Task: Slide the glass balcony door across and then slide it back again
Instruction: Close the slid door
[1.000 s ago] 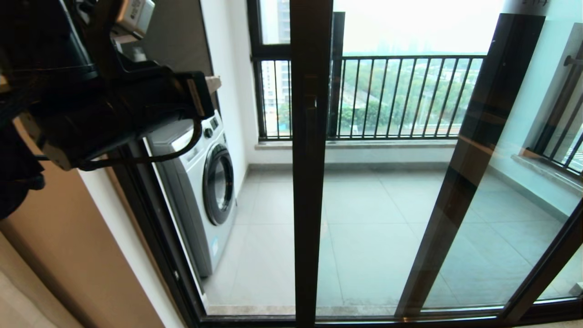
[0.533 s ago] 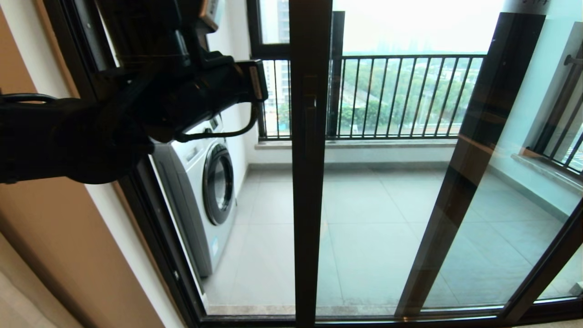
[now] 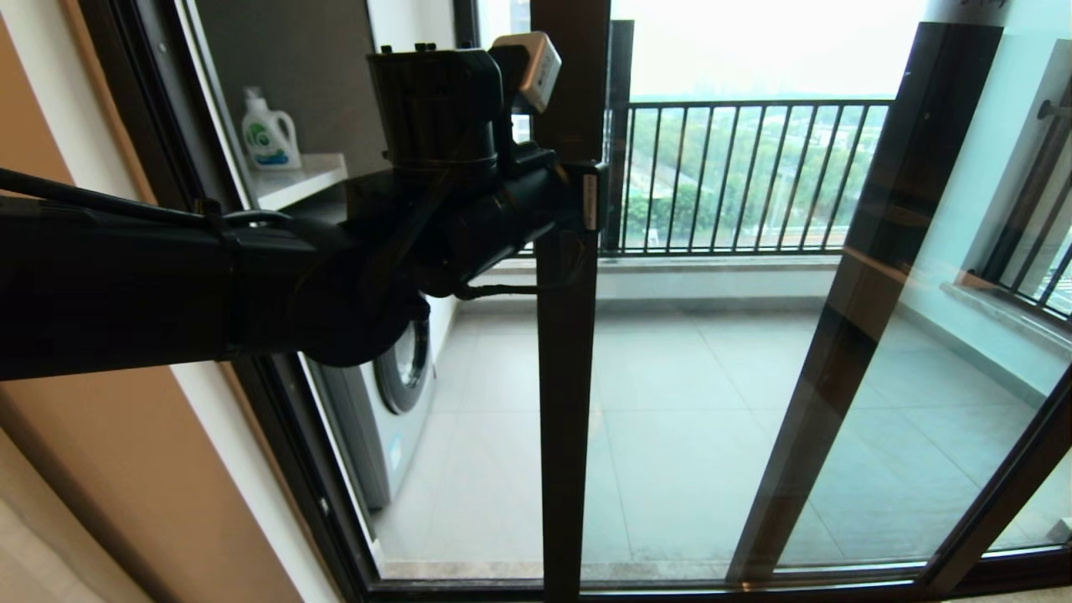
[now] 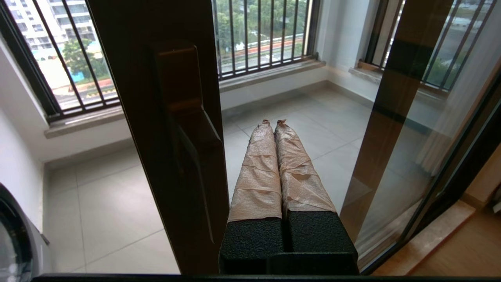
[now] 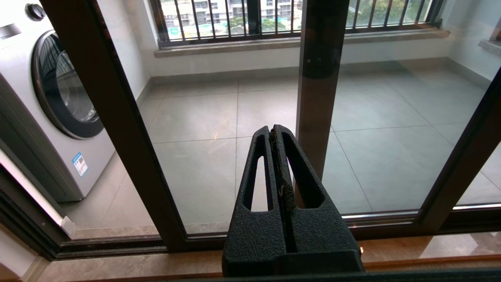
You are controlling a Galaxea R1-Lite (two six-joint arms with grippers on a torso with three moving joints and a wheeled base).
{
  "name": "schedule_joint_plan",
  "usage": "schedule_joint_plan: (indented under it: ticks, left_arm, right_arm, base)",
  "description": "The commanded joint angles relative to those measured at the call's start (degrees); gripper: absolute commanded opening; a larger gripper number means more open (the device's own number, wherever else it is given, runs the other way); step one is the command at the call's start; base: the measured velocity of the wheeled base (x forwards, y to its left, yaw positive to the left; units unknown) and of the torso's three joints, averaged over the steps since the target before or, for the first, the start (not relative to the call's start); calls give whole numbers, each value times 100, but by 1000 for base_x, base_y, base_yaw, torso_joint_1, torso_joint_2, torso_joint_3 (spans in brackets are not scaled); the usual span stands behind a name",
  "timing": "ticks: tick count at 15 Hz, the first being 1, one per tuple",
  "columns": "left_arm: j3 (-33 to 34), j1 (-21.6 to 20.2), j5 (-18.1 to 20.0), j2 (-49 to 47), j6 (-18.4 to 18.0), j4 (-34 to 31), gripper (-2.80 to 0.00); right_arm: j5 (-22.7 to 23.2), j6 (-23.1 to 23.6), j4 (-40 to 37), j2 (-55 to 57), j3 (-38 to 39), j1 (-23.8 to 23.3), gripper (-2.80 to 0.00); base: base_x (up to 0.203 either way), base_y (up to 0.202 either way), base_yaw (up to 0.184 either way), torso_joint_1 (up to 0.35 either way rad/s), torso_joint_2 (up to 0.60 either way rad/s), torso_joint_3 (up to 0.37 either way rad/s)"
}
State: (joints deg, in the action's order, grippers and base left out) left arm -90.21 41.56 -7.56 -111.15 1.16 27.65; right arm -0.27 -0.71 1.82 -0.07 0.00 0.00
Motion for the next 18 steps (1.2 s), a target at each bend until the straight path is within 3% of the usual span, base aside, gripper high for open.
schedule_joint_plan:
  ticks: [1, 5, 7, 11, 18]
  left_arm:
    - [-10, 297, -1, -133, -25, 13, -280]
    - [-134, 506, -48, -449, -174, 8, -280]
    - [-291, 575, -222, -676, -393, 17, -280]
    - [-788, 669, -703, -1198, -415, 21, -280]
    - [-1138, 362, -1247, -1470, -432, 223, -280]
  right_arm:
    - [0, 0, 3, 7, 70, 0, -280]
    - [0, 0, 3, 7, 70, 0, -280]
    - [0, 0, 3, 7, 70, 0, -280]
    - [0, 0, 3, 7, 70, 0, -280]
    - [0, 0, 3, 7, 70, 0, -280]
  base:
    - [0, 0, 0, 0, 0, 0]
    - [0, 0, 0, 0, 0, 0]
    - [0, 0, 0, 0, 0, 0]
    - [0, 0, 0, 0, 0, 0]
    - [0, 0, 0, 0, 0, 0]
